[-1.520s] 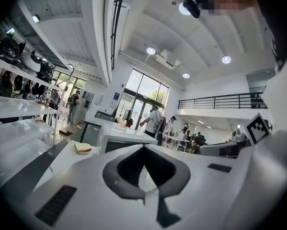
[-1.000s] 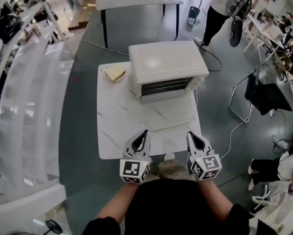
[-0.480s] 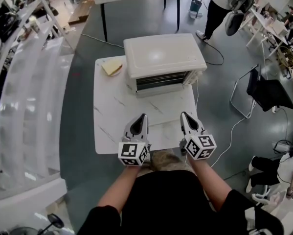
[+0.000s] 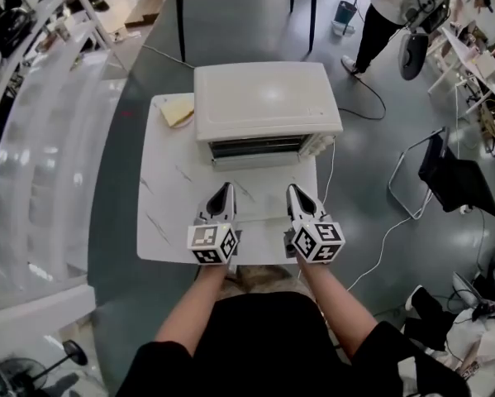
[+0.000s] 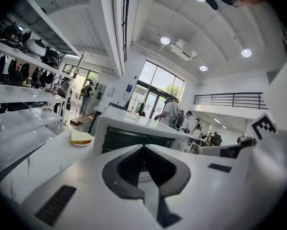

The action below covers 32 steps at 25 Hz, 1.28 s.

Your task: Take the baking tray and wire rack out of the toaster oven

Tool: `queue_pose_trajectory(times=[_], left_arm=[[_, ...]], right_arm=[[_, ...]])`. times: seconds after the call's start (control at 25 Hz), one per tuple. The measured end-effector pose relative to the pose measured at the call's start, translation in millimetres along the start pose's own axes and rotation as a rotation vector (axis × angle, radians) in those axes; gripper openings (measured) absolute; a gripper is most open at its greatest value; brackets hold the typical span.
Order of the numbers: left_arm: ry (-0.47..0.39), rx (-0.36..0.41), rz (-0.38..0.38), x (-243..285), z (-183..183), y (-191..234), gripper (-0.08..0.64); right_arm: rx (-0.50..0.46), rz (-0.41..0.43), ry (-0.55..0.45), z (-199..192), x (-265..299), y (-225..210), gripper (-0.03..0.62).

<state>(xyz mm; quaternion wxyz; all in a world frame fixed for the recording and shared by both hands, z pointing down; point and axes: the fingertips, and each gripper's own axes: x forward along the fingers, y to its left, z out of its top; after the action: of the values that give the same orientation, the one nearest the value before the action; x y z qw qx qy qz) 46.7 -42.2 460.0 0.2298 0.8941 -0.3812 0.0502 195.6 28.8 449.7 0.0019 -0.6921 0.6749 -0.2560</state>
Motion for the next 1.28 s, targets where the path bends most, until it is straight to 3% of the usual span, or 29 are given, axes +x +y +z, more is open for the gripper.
queue_pose_trajectory(times=[0.12, 0.24, 0.36, 0.56, 0.72, 0.88, 1.0, 1.28], left_arm=[[-0.024, -0.048, 0.05, 24.2, -4.4, 5.7, 0.02], [-0.048, -0.147, 0.061, 47.5, -10.1, 13.1, 0.02], [-0.045, -0.241, -0.015, 69.1, -20.7, 10.2, 0.02], [-0.035, -0.321, -0.11, 100.9, -31.3, 9.7, 0.021], [-0.013, -0.396, -0.08, 124.1, -44.0, 25.5, 0.021], [0.0, -0.437, -0.069, 142.7, -55.1, 39.2, 0.045], [-0.021, -0.507, -0.068, 154.4, -57.2, 49.2, 0.11], [-0.06, -0.594, -0.033, 178.2, -65.2, 70.6, 0.144]], right_arm=[[0.02, 0.02, 0.004, -0.8, 22.7, -18.2, 0.023], [0.062, 0.056, -0.01, -0.4, 46.0, -28.6, 0.023], [0.166, 0.097, -0.025, -8.7, 59.8, -34.9, 0.023], [0.34, 0.054, -0.059, -18.4, 80.3, -59.3, 0.025], [0.412, 0.042, -0.09, -20.6, 102.2, -71.6, 0.028], [0.505, 0.028, -0.094, -26.6, 127.7, -83.8, 0.109], [0.534, 0.019, -0.087, -30.7, 147.1, -93.3, 0.121], [0.653, 0.01, -0.115, -30.9, 184.5, -113.3, 0.158]])
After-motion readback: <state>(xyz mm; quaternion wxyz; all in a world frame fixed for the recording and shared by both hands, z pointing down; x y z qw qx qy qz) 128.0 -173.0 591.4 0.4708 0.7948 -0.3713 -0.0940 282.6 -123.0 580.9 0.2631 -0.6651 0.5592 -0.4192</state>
